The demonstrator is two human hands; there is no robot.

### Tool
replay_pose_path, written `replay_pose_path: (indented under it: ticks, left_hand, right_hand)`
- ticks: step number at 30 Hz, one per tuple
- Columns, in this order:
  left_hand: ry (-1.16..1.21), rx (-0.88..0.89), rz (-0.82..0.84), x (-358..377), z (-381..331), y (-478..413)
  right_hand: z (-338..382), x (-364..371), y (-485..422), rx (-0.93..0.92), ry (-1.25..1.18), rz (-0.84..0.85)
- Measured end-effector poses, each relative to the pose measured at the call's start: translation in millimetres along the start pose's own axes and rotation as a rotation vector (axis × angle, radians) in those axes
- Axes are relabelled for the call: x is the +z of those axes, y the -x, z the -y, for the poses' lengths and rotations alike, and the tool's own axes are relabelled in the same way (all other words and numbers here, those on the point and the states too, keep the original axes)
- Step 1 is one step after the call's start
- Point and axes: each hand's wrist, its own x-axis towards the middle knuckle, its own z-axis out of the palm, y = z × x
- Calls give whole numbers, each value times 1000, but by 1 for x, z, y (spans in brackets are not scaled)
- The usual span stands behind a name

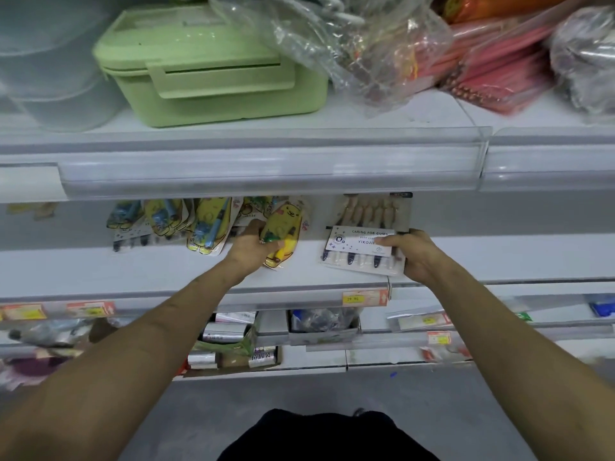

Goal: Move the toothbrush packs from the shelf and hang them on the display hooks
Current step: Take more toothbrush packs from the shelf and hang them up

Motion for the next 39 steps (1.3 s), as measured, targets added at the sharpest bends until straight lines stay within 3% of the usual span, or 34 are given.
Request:
replay_pose_path:
  ticks: [10, 23, 32, 39]
  left_hand:
    - [269, -50, 102, 16, -14, 18]
    - [437, 129, 285, 88, -81, 55]
    - [456, 149, 558, 251, -195, 112]
    - [422, 212, 745, 410, -296, 168]
  right_hand:
    - [-20, -31, 47, -70, -229, 3]
    - [-98, -112, 139, -233, -569, -287]
    - [-136, -271, 183, -217, -691, -613]
    - [-175, -433, 232, -214, -611, -847]
